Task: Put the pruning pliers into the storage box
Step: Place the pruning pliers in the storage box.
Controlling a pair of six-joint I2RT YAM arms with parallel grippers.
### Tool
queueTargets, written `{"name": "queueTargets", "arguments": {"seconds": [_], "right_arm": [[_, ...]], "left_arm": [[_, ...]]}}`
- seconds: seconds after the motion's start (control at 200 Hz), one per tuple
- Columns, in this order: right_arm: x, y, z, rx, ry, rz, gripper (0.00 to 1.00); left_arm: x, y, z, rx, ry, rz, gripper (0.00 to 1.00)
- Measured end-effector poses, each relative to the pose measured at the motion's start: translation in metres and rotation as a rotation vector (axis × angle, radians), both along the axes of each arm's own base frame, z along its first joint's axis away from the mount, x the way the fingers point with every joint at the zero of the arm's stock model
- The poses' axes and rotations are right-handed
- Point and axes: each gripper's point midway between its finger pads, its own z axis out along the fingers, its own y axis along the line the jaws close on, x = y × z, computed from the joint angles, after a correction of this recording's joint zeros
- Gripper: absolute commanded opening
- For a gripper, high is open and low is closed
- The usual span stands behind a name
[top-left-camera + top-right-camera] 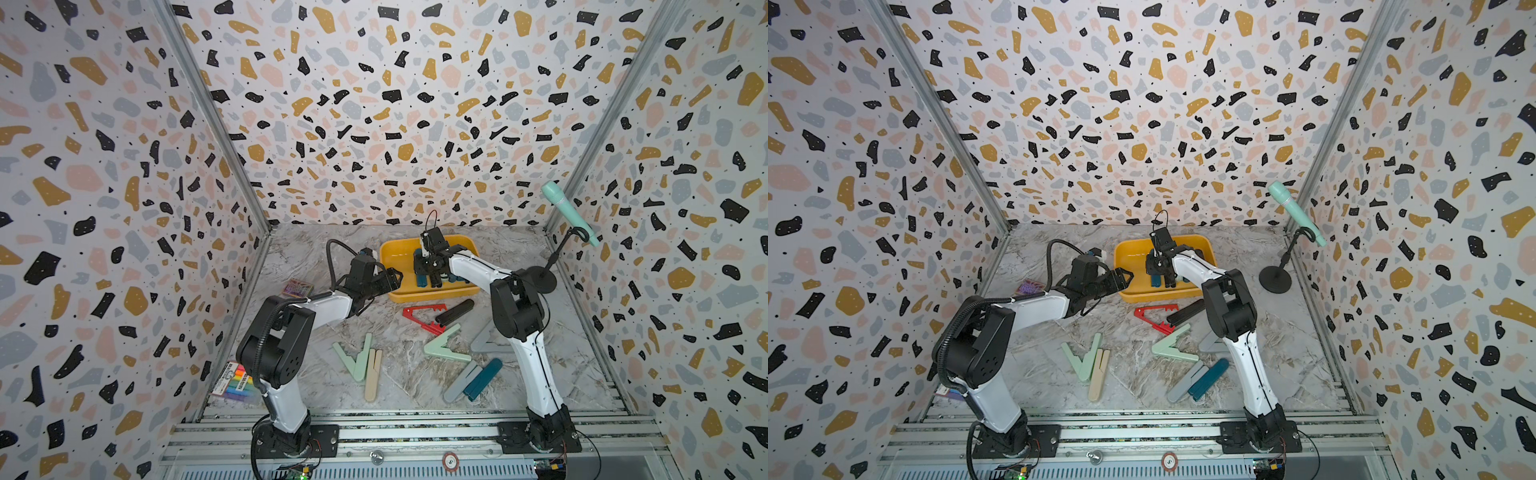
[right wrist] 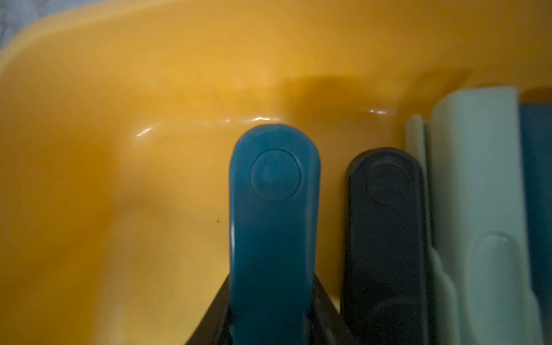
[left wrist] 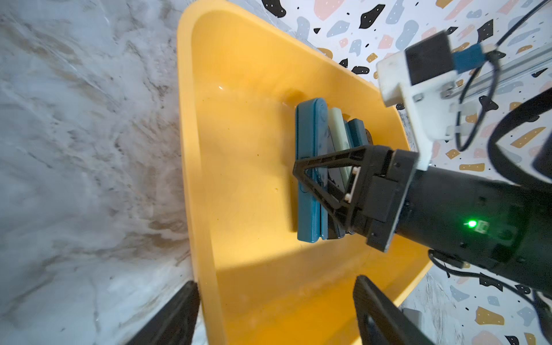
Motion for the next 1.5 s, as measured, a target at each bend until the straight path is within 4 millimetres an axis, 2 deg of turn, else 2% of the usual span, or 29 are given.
{"name": "queueTargets", "arguments": {"seconds": [0.08,0.24,0.27,0.32,0.355,0.436,0.571,0.636,0.726,0.886,0.966,1.091,1.497], "right_arm": [[0.001,0.0,-0.007,-0.021,0.012,0.009,0.47],[0.0,0.004,-0.006,-0.037,0.017,0.028,0.48],[-0.001,0.004,-0.006,-0.04,0.019,0.03,0.43],[-0.002,0.005,-0.007,-0.046,0.022,0.037,0.24],[-0.001,0.005,-0.008,-0.049,0.025,0.036,0.15],[0.0,0.007,-0.005,-0.053,0.021,0.039,0.02],[0.001,0.01,-0.003,-0.058,0.018,0.042,0.0],[0.002,0.009,-0.002,-0.063,0.017,0.037,0.19],[0.003,0.005,-0.003,-0.078,0.016,0.016,0.31],[0.005,-0.001,-0.008,-0.1,0.02,-0.027,0.36],[0.009,-0.002,-0.008,-0.104,0.015,-0.046,0.42],[0.012,-0.003,-0.009,-0.126,0.007,-0.065,0.46],[0.014,-0.011,-0.01,-0.181,-0.007,-0.097,0.46]], "left_arm": [[0.003,0.005,0.002,0.001,-0.006,0.012,0.82],[0.006,0.013,0.007,0.0,-0.016,0.028,0.82],[0.007,0.014,0.008,0.0,-0.019,0.03,0.82],[0.007,0.016,0.008,0.0,-0.02,0.033,0.81],[0.007,0.016,0.008,0.0,-0.019,0.033,0.81],[0.005,0.017,0.004,0.004,-0.012,0.033,0.81],[0.003,0.019,-0.001,0.008,-0.001,0.036,0.8],[0.003,0.02,-0.002,0.008,0.0,0.036,0.8],[0.003,0.02,-0.002,0.007,-0.002,0.037,0.8],[0.004,0.019,0.0,0.003,-0.01,0.037,0.8],[0.004,0.019,0.001,0.001,-0.015,0.036,0.8],[0.004,0.019,0.002,-0.001,-0.016,0.033,0.8],[0.003,0.015,0.002,-0.012,-0.014,0.016,0.8]]}}
